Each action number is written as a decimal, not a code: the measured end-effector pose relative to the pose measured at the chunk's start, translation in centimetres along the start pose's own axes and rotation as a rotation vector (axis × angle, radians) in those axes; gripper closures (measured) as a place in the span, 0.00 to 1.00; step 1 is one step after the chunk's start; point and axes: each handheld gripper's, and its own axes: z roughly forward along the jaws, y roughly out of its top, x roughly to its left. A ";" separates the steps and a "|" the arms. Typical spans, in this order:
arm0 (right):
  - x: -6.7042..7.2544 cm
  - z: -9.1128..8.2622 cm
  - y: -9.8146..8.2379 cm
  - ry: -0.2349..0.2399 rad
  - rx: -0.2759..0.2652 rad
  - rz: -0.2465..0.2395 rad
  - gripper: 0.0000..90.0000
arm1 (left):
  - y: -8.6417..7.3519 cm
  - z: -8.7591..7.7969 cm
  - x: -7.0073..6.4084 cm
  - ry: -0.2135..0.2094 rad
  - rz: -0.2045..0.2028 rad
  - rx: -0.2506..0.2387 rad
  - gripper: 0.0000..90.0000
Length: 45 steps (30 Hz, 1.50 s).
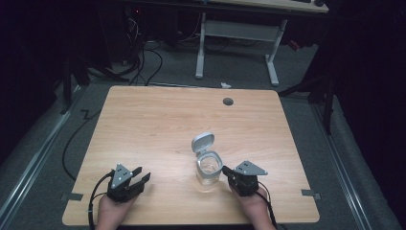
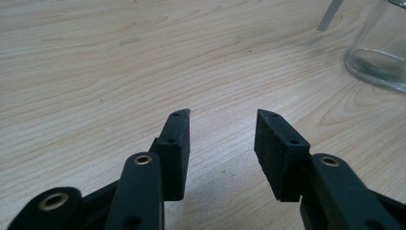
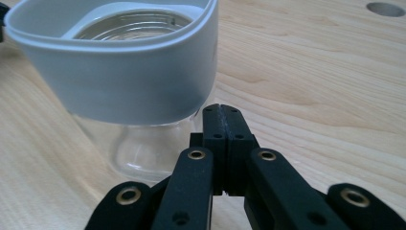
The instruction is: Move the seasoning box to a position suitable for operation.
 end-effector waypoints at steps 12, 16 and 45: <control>2.9 0.9 0.4 0.072 0.001 -0.050 0.99 | -0.1 -0.3 -0.8 -0.028 0.008 -0.002 0.63; 3.0 1.0 0.3 0.076 0.004 -0.054 0.98 | -0.7 -0.2 -1.8 -0.051 0.040 0.010 0.63; -0.5 -0.2 -1.1 -0.031 -0.022 0.070 0.99 | -5.2 1.8 -10.0 -0.273 0.047 0.165 0.91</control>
